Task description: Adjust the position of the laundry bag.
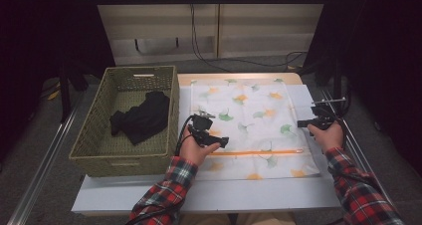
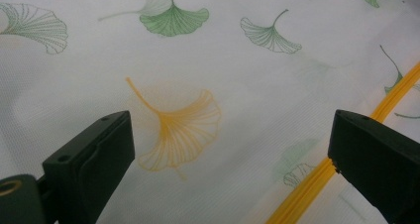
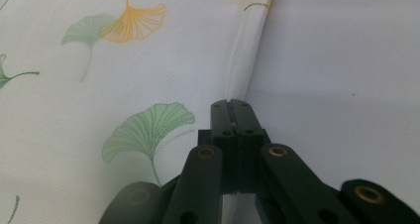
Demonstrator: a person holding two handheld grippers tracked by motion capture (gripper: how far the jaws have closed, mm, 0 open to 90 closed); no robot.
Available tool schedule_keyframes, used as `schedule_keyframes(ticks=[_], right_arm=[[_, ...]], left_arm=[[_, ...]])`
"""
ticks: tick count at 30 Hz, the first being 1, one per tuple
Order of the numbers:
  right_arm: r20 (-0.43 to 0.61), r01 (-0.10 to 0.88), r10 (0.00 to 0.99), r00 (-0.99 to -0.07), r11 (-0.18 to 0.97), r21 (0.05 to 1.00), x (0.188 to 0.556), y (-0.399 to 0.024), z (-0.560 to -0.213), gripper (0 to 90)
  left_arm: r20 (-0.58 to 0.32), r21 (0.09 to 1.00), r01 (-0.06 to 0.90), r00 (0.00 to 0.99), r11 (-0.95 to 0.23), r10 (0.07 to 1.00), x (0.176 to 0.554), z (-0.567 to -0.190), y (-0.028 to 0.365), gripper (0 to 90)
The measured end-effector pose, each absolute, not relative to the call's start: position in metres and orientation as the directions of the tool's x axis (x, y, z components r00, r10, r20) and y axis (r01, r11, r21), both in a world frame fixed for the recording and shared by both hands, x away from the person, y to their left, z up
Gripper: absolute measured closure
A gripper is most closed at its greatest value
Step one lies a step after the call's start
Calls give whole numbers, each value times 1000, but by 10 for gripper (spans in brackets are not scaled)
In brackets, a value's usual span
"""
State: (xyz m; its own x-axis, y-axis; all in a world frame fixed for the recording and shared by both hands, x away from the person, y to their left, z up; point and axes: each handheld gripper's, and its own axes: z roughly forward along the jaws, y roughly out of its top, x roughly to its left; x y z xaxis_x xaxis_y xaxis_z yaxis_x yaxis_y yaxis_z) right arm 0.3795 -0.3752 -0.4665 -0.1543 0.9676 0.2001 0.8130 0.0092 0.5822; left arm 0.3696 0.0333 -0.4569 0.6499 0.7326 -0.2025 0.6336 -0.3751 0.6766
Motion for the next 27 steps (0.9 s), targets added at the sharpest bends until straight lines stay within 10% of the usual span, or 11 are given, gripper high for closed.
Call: schedule_keyframes(ticks=[27], right_arm=[[189, 809, 972, -139, 1, 588, 376, -387, -466, 900]], left_arm=[[-196, 677, 634, 646, -375, 738, 371, -457, 35, 37]])
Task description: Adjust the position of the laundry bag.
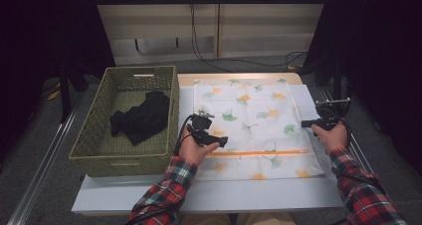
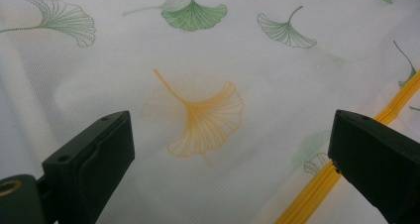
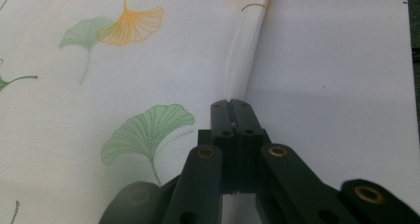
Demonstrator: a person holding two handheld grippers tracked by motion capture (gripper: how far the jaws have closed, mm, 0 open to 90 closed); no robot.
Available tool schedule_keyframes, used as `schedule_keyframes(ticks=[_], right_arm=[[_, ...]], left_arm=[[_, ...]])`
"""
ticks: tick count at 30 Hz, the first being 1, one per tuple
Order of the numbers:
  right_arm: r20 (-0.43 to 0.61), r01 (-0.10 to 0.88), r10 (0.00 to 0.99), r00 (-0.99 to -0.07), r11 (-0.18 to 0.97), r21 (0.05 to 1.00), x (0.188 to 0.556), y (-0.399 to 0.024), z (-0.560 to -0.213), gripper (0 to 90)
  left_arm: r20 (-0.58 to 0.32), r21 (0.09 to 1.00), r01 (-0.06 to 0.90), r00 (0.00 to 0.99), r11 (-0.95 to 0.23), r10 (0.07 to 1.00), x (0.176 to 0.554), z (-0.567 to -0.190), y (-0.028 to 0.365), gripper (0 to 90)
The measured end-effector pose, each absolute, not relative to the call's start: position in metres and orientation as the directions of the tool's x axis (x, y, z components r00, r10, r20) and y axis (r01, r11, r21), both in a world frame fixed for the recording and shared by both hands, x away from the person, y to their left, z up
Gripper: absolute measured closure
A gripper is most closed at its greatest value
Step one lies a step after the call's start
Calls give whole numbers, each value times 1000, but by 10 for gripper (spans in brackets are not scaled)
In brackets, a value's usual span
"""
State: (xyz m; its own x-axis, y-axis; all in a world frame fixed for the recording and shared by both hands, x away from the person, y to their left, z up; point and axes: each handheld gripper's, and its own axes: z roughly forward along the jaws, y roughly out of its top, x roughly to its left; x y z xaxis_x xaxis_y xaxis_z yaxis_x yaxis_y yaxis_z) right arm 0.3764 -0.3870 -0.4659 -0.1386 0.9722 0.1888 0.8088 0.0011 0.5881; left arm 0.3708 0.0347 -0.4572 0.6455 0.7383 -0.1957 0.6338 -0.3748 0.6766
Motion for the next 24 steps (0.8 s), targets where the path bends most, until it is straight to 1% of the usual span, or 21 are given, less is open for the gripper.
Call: schedule_keyframes(ticks=[8, 11, 12, 14, 16, 18, 20, 21, 24], right_arm=[[194, 809, 972, -136, -5, 588, 375, -387, -466, 891], [194, 801, 970, -143, -2, 599, 374, -389, -466, 816], [199, 800, 970, -142, -6, 600, 373, -389, -466, 763], [204, 795, 967, -149, -5, 606, 372, -390, -465, 748], [212, 793, 966, -149, -12, 609, 370, -391, -464, 666], [220, 792, 963, -157, -11, 610, 369, -392, -464, 647], [224, 791, 962, -157, -14, 612, 367, -392, -463, 591], [243, 790, 957, -159, -24, 612, 366, -391, -463, 579], [251, 782, 955, -161, -31, 622, 362, -390, -462, 512]], left_arm=[[-200, 678, 635, 644, -371, 738, 371, -457, 33, 37], [-202, 681, 635, 642, -365, 740, 371, -456, 33, 37], [-203, 681, 635, 643, -366, 739, 371, -456, 33, 37], [-202, 678, 636, 644, -369, 738, 371, -456, 33, 37], [-204, 679, 636, 644, -367, 738, 371, -456, 33, 37], [-200, 680, 635, 641, -366, 741, 371, -456, 32, 37], [-188, 673, 628, 656, -390, 731, 372, -456, 34, 36], [-193, 672, 630, 656, -389, 730, 372, -456, 34, 37], [-194, 673, 631, 655, -387, 730, 372, -456, 34, 35]])
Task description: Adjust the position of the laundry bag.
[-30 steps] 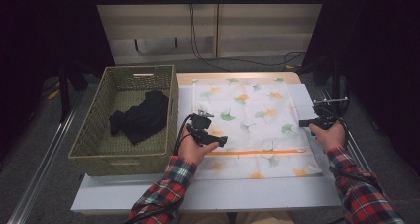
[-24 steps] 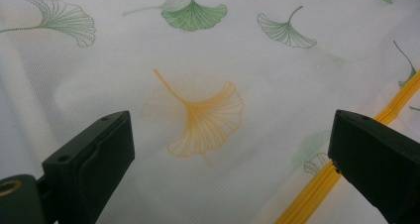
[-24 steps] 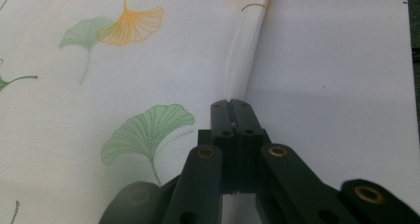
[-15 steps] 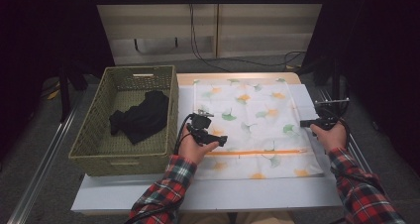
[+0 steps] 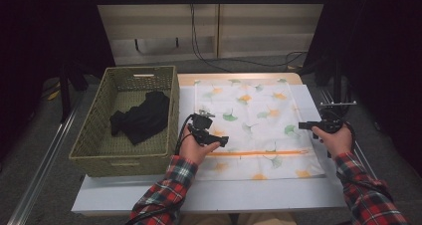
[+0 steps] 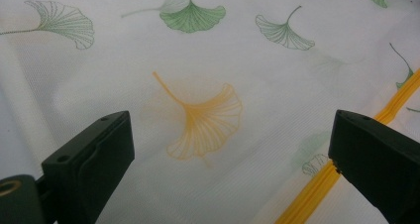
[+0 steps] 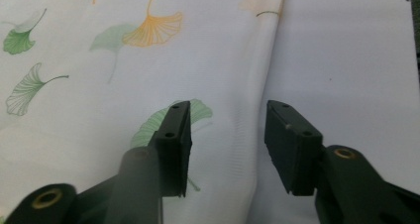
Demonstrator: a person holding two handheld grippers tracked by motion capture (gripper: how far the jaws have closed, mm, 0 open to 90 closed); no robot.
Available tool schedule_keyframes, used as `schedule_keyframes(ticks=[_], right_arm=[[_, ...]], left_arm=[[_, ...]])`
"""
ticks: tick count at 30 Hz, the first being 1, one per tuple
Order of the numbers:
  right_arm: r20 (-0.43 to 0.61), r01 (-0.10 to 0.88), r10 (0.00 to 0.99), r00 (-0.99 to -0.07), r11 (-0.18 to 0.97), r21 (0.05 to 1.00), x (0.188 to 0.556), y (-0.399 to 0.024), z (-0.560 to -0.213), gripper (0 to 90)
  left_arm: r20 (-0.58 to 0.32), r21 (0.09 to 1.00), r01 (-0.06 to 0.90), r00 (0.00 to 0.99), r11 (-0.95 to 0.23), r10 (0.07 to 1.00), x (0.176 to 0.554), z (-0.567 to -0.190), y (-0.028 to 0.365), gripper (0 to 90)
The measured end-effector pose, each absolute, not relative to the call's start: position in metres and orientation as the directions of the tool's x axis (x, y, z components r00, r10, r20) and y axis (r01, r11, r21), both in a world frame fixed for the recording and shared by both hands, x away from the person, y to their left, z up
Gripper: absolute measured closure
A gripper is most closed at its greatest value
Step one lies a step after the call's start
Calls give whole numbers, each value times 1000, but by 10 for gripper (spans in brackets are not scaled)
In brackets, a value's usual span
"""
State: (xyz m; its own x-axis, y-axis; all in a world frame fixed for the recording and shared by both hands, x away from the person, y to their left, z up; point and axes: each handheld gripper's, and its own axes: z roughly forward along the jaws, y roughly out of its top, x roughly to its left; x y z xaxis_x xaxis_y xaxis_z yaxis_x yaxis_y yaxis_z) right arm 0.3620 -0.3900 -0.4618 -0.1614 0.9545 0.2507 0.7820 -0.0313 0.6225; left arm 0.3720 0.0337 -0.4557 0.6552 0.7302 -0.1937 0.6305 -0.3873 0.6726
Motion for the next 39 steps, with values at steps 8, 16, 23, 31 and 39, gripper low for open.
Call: schedule_keyframes(ticks=[8, 16, 23, 31, 39], right_arm=[[282, 780, 943, -173, -44, 625, 354, -386, -458, 323], [256, 786, 940, -225, 20, 617, 344, -380, -458, 224], [246, 789, 935, -255, 54, 612, 336, -372, -455, 160], [240, 788, 930, -277, 78, 610, 326, -369, -456, 121], [224, 782, 928, -298, 103, 615, 317, -372, -455, 97]], left_arm=[[-206, 680, 629, 656, -376, 726, 372, -455, 33, 31], [-214, 673, 638, 653, -375, 727, 374, -454, 35, 27], [-208, 671, 633, 661, -386, 721, 373, -452, 35, 24], [-216, 674, 635, 657, -377, 722, 371, -454, 35, 23], [-219, 668, 637, 661, -384, 717, 372, -454, 36, 23]])
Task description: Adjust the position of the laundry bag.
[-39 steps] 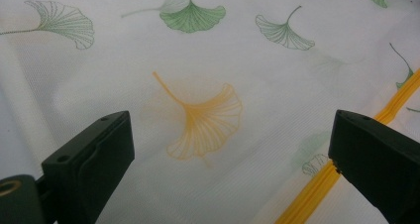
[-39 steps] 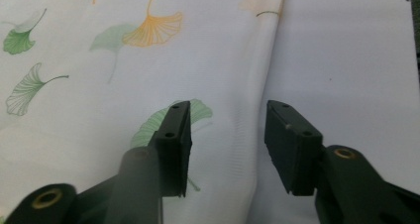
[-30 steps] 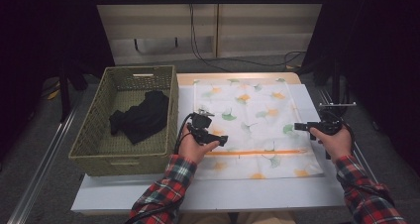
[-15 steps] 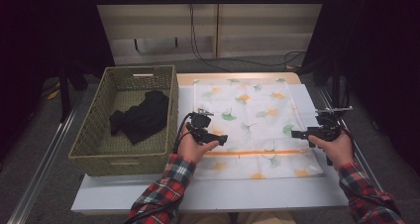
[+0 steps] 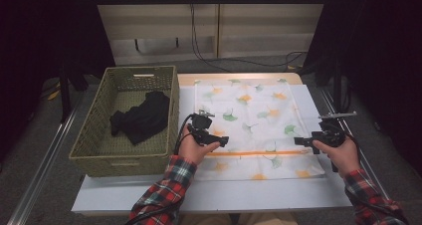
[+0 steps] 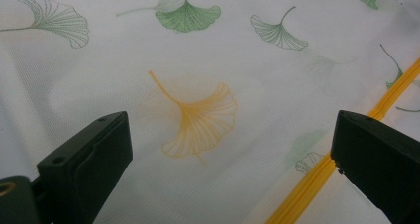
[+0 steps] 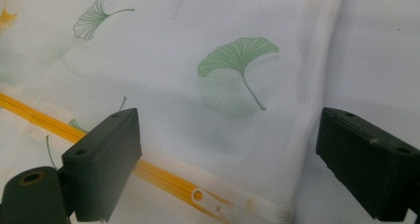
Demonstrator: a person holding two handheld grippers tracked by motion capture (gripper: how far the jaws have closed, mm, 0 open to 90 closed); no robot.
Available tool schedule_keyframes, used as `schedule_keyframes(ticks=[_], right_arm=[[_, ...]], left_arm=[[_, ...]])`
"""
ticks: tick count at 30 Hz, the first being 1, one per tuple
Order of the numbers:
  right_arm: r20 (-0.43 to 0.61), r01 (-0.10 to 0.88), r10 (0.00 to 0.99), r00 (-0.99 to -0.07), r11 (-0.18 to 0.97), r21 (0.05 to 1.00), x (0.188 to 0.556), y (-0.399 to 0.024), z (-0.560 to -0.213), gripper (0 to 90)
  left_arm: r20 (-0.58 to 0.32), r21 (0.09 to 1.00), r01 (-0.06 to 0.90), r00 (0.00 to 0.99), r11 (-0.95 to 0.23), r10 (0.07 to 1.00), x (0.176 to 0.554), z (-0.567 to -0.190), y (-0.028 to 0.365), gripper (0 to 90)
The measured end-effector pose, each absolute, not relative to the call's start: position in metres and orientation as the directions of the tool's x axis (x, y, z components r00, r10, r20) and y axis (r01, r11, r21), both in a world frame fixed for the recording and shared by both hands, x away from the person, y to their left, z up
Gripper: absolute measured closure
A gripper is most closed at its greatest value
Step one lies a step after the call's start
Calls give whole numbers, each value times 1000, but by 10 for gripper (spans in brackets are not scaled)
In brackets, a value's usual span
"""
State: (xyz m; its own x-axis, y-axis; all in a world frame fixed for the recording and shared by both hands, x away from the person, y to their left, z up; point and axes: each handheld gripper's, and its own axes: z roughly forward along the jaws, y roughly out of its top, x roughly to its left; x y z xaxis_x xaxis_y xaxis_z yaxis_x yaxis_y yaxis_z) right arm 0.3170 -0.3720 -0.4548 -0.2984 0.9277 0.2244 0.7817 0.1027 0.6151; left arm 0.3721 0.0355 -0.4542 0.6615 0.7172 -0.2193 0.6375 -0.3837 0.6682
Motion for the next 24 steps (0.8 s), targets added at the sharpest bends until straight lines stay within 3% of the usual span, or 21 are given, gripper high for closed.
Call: schedule_keyframes(ticks=[24], right_arm=[[217, 773, 926, -308, 111, 625, 288, -386, -454, 140]], left_arm=[[-225, 674, 636, 662, -377, 715, 370, -450, 34, 23]])
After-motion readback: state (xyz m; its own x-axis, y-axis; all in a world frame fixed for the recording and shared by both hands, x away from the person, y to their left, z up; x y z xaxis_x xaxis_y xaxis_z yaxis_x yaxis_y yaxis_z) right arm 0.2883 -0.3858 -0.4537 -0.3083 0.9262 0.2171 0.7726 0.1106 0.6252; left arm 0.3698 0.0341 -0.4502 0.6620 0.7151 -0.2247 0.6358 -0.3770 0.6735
